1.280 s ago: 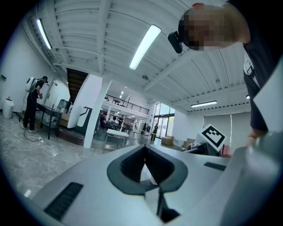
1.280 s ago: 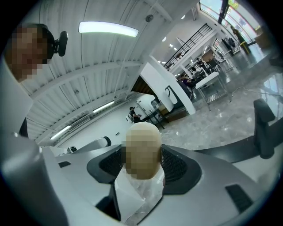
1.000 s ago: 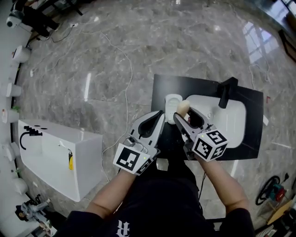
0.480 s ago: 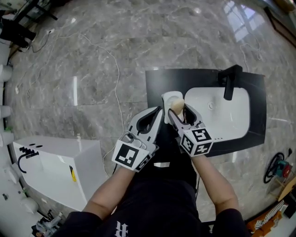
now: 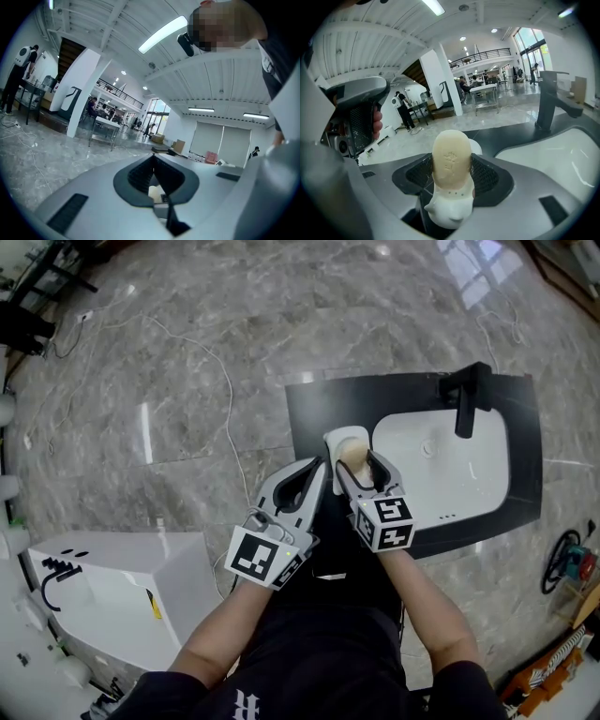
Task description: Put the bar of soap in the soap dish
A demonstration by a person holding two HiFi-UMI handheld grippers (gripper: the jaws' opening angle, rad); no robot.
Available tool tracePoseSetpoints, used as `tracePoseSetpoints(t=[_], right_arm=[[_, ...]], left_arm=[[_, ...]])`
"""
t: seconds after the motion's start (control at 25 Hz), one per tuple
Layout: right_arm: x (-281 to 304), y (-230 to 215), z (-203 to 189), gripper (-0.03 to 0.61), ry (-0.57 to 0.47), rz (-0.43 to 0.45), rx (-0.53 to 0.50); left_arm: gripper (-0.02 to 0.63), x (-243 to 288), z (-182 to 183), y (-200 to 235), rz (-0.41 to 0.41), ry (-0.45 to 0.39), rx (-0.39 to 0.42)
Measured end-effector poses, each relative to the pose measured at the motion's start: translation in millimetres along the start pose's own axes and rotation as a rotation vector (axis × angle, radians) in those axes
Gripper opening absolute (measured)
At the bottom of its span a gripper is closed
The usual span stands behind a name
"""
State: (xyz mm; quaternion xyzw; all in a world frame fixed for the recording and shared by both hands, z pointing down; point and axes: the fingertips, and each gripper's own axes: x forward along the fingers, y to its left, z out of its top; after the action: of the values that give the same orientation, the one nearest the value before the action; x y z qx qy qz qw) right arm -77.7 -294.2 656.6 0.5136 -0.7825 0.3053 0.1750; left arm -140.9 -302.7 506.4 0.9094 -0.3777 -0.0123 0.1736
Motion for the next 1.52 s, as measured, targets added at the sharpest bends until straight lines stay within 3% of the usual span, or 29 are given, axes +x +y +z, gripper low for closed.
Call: tracePoseSetpoints(t=[0.4,0.68,1.04,1.24,1.52], right_arm=[[9.4,-1.5,-12.1,0.259,0.087,-0.080,-0.036],[-1.6,-2.3,-2.7,0.261,0.087,-0.054,0.012],[-45.0,17.1,63.9,0.257,-0.008,0.086,-0.017],[-78.7,32.0,119.4,0.154,-0.113,0.158,-0.049],[-120.5,56.3,176.5,0.102,-0.212,0.254,-0.087]], left_arm=[[0.006,1.8,-1.6,8.2,-0.006,0.011,-0.011],[0.006,2.8,3.4,3.0,-0.009,0.022,-0.012],[0.006,4.4,22.9,-21.4,-0.018,0.053,0.010],[0.006,6.0,50.0,-40.6,-0.015,0.039,0.027],[0.006,3.6,92.8,-67.0,-0.019,0.000,0.047]])
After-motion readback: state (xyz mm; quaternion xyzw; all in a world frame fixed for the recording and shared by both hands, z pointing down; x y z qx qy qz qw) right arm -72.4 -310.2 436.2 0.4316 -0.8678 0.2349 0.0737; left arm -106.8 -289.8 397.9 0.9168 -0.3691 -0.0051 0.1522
